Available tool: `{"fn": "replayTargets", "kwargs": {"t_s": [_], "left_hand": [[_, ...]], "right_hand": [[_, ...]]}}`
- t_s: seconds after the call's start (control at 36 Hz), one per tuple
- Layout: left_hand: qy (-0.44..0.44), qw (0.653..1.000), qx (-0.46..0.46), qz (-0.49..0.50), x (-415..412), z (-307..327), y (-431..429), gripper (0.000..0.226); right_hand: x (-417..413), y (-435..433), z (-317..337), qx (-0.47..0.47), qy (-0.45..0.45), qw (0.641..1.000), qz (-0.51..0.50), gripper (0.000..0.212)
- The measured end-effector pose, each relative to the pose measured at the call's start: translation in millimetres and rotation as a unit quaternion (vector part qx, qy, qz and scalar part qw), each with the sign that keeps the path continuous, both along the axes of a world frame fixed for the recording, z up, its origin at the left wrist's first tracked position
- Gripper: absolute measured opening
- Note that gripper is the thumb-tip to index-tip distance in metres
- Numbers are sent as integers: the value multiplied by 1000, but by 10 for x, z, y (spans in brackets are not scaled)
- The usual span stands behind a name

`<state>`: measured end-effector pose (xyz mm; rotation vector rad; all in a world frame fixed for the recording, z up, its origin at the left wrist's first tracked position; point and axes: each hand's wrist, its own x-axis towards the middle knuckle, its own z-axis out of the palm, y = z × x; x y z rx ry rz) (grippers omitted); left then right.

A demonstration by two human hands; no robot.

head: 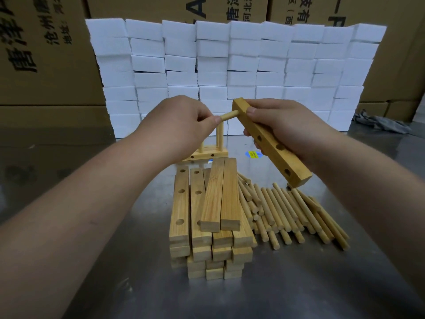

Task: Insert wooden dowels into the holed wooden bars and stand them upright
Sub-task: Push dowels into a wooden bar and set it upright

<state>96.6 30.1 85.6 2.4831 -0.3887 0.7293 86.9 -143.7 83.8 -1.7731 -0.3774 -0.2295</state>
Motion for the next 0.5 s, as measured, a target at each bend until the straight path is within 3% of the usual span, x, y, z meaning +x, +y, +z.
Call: {"fn": "replayTargets", "kwargs": {"t_s": [0.11, 0.14, 0.19, 0.25, 0.33, 0.42, 0.5], "left_hand": [[-52, 993, 81, 61, 54, -12, 56, 24], [-61, 995, 54, 59, 62, -12, 65, 24], [-45, 995, -88, 5, 71, -4, 58, 22], [-22, 973, -226, -51, 69, 12, 43, 19], [25, 946, -310, -87, 38, 31, 11, 14], [97, 893, -417, -142, 7, 49, 0, 8], [121, 860, -465, -171, -6, 54, -8, 9]], "right_hand": [[20, -40, 25, 30, -9, 997, -64, 21], [22, -50, 39, 39, -10, 996, -74, 24], [14, -60, 56, 58, -2, 995, -77, 24], [3, -43, 47, 59, 18, 996, -57, 19], [0, 12, -2, 35, 33, 999, -20, 17], [-2, 53, -23, 37, 32, 999, -4, 20], [-3, 60, -19, 43, 33, 999, 3, 20]]}}
